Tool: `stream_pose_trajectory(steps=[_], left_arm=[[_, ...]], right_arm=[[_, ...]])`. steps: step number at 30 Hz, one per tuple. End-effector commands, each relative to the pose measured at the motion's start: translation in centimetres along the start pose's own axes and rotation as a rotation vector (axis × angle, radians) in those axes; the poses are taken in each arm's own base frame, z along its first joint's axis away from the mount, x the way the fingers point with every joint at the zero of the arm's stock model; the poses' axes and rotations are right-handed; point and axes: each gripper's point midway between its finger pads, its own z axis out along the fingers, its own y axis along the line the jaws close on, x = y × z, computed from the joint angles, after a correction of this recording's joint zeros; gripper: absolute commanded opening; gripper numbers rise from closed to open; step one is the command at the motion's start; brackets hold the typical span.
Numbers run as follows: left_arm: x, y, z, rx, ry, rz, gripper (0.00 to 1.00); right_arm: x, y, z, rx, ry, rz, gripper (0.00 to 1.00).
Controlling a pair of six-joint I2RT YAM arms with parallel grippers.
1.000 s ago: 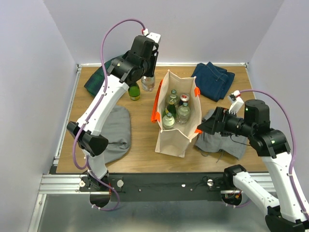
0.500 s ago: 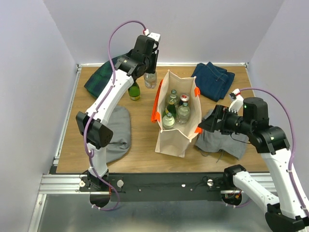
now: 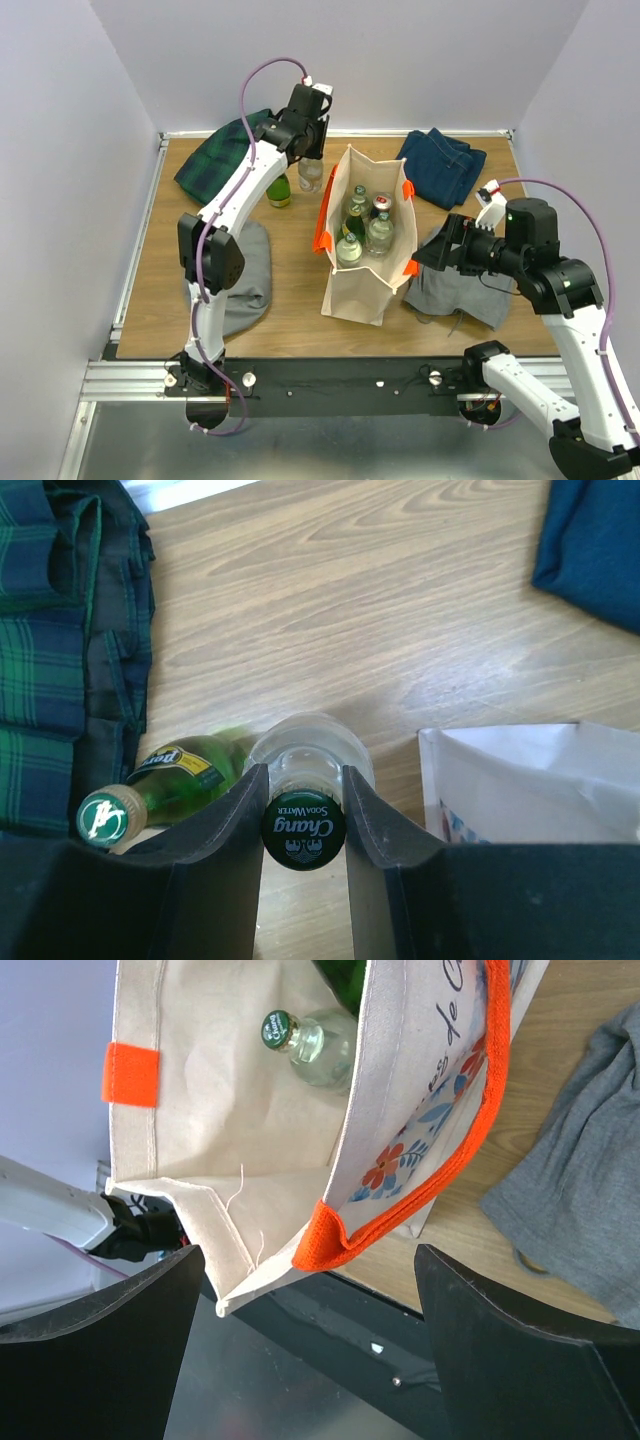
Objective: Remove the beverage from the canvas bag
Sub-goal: Place the drink at the center of the board.
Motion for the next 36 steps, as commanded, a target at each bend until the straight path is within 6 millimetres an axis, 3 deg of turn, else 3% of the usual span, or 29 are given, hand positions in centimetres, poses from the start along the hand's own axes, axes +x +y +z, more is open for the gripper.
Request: stream_pose_trajectory(steps=[1, 10, 36], left_arm=[[-4.0, -0.1, 0.2, 0.019, -0.135, -0.041, 0.00], [-2.4, -0.1, 2.7, 0.016, -0.092, -0.064, 0.00], [-1.2, 0.7, 4.0, 0.013, -0.059, -0.070, 0.00]], right_arm=[[-0.4, 0.1, -0.2, -0.001, -0.016, -0.023, 0.95], [-0.3, 0.0, 0.1, 0.001, -0.009, -0.026, 0.95], [0.0, -0.4, 0.2, 0.010, -0.004, -0.022, 0.94]])
